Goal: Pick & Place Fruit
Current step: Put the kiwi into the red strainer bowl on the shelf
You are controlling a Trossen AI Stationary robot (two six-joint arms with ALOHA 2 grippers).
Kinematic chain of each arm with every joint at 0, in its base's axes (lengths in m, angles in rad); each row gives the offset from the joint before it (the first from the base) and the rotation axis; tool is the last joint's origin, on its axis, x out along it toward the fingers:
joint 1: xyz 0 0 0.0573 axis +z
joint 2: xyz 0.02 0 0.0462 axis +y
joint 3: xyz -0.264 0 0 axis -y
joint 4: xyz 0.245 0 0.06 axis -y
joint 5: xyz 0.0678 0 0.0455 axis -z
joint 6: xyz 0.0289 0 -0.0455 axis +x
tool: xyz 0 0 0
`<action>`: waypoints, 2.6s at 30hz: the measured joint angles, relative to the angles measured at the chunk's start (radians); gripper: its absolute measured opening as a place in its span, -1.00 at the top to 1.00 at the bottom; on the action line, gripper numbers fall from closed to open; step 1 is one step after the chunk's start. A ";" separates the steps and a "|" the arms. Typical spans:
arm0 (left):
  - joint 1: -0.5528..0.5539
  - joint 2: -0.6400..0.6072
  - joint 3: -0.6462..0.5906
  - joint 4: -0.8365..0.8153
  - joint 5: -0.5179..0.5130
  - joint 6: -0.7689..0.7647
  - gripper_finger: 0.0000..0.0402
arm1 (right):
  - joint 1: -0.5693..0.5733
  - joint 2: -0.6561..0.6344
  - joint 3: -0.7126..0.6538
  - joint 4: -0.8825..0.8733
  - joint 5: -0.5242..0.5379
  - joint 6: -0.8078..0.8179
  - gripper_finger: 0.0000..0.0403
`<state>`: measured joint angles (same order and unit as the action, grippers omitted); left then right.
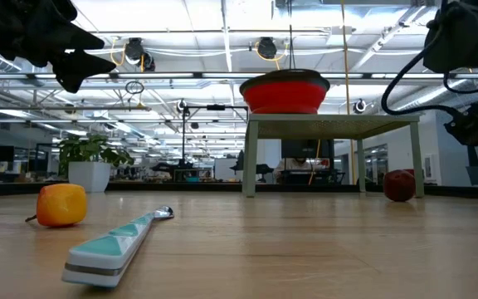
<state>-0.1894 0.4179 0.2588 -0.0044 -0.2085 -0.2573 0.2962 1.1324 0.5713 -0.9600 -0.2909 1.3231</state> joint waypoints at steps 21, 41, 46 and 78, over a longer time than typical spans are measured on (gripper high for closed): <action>0.000 0.000 0.000 0.000 0.000 0.000 -0.12 | 0.000 0.000 0.014 0.071 0.003 0.065 -0.05; 0.000 0.000 0.000 0.000 0.000 -0.001 -0.12 | 0.000 0.000 0.263 0.314 0.485 -0.075 -0.06; 0.000 0.000 0.000 0.000 0.000 -0.001 -0.12 | 0.000 0.000 0.268 0.624 0.561 -0.243 -0.06; 0.000 0.000 0.000 0.000 0.001 0.019 -0.12 | 0.000 0.000 0.267 1.772 0.178 -1.177 -0.06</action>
<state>-0.1894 0.4175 0.2592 -0.0040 -0.2077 -0.2382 0.2966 1.1324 0.8387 0.8122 -0.1126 0.1463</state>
